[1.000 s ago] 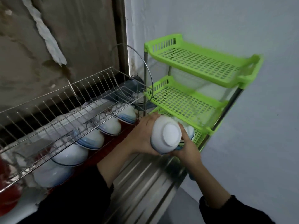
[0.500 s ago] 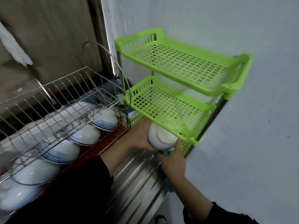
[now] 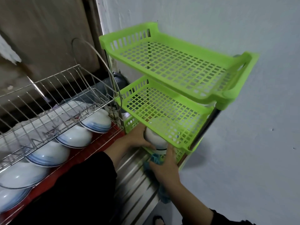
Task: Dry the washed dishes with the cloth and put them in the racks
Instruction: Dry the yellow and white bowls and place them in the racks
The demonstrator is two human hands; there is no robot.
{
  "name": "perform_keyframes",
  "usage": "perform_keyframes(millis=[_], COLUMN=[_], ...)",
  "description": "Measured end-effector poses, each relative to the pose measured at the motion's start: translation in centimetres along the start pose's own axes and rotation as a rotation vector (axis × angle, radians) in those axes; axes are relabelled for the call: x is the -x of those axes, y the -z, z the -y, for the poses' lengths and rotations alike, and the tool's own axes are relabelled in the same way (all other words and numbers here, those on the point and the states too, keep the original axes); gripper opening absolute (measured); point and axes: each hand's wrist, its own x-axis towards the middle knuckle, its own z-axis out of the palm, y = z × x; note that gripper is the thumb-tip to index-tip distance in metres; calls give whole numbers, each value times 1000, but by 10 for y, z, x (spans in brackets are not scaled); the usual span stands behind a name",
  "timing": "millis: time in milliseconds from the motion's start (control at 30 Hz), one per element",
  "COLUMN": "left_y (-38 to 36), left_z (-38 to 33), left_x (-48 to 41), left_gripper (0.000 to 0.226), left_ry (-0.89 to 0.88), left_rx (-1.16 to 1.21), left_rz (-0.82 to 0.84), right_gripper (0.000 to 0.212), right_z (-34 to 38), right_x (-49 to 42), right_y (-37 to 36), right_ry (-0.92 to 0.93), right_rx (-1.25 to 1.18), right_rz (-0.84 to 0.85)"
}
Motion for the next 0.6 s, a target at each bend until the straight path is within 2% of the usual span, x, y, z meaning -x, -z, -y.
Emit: perform_keyframes(millis=[133,300,433,533,600], left_y=[1,-1,-7,-10,-11], left_z=[0,1,-3,-6,-9], left_x=[2,12,27,45,61], left_gripper=[110,104,79,60,49], left_ry=[74,88,105,228,280], left_rx=[-28,-43,-14,91,122], left_rz=[12,-42,-168,-329,-437], right_gripper=[79,79,80,83,78], right_z=[1,3,1,4,8], right_x=[3,5,8,11,13], right_y=[6,9,11,14,13], right_ry=[-2,25,118,163,214], right_rx=[85,78,152,239,233], right_rz=[87,91,149,209,230])
